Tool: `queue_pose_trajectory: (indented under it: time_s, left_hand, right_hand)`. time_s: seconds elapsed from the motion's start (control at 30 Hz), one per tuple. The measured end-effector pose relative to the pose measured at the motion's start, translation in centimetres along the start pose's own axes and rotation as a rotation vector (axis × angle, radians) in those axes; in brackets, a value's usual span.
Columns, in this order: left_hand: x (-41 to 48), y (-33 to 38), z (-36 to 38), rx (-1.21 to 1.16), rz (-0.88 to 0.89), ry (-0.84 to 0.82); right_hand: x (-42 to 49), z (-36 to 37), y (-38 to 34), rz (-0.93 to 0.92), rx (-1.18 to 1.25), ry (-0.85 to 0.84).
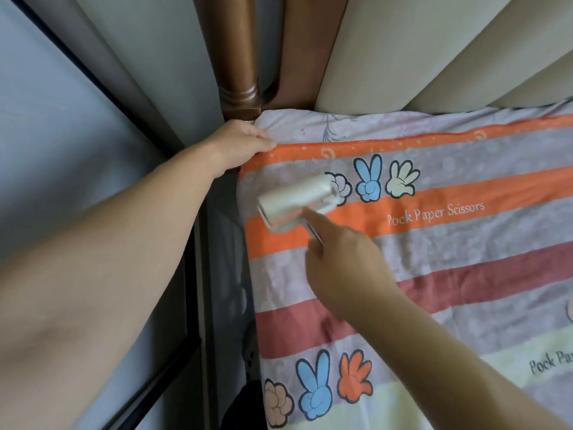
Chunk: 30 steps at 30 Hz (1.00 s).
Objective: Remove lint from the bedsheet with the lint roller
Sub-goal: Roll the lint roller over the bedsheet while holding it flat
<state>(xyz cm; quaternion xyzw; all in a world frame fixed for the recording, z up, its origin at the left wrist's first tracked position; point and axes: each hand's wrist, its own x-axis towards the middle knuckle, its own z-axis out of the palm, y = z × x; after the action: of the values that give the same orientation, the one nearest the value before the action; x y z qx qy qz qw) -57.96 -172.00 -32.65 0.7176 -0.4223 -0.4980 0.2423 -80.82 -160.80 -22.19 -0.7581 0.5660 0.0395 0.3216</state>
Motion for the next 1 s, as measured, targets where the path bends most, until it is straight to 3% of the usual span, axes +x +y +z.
queue_pose_trajectory:
  time_s: [0.13,0.27,0.47,0.6,0.73,0.87,1.0]
  left_hand:
    - [0.5,-0.4,-0.7,-0.16,-0.097,-0.046]
    - [0.1,-0.8,-0.3,-0.116,-0.052,-0.064]
    - [-0.6,-0.9,0.3,0.094,0.063,-0.028]
    - [-0.8,-1.3,1.0,-0.052,0.032,0.082]
    - [-0.9,-1.3,1.5,-0.068,0.02,0.177]
    - [-1.1,-1.2,1.4,-0.072,0.021,0.163]
    - [-1.0,-1.1,1.0,-0.091,0.018,0.126]
  right_hand:
    - [5.0,3.3,-2.8,0.01,-0.137,-0.024]
    - [3.6,5.5,-2.5,0.033,-0.266,-0.07]
    - [-2.1,6.6,0.1,0.083,-0.222,-0.1]
    - [-7.6,7.6,2.1,0.144,-0.277,-0.118]
    - [-11.9,8.1,3.6,0.127,-0.182,0.012]
    - [-11.9,5.2,2.4,0.131,-0.131,0.073]
    - [-6.0,4.2,-1.0,-0.009,-0.108,0.057]
